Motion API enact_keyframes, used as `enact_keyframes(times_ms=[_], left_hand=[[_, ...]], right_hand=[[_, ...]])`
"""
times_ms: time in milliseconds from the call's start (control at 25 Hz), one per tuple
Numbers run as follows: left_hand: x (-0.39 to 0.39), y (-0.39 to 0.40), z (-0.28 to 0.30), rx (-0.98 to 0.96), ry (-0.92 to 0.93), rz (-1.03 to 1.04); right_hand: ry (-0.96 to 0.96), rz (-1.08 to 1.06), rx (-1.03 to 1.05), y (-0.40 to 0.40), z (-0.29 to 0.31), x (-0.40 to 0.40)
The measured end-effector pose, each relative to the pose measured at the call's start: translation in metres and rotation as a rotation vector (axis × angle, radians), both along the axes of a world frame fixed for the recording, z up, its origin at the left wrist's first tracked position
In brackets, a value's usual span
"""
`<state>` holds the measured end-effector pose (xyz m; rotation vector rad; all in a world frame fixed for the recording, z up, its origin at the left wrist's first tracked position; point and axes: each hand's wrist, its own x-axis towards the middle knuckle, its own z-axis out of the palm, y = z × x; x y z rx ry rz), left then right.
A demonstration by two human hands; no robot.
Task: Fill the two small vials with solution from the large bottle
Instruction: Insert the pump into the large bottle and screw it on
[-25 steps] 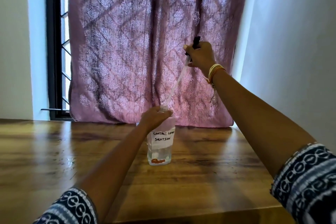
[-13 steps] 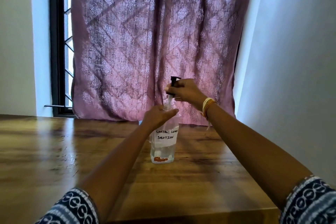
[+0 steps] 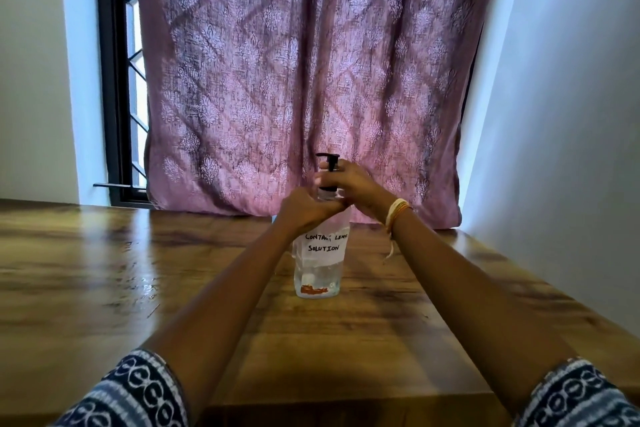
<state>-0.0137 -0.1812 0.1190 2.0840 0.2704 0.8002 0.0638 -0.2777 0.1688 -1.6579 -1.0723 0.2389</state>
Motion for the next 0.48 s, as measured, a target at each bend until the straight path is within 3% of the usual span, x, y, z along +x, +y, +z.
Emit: enact_keyframes(times_ms=[80,240,320,480], left_hand=[[0.0,-0.001,-0.003,-0.031,-0.017,-0.003],[0.001,-0.001,-0.009,-0.095,-0.084,-0.006],[0.002,0.001,-0.01,-0.11,-0.103,-0.042],[0.002,0.0,-0.01,-0.132,-0.098,-0.01]], right_hand=[[0.137,0.141,0.077,-0.013,0.001,0.007],[-0.206,-0.157,0.059,-0.011,-0.005,0.01],[-0.267,-0.225,0.025,-0.001,-0.009,0.002],[0.115,0.127,0.015,-0.01,-0.001,0.005]])
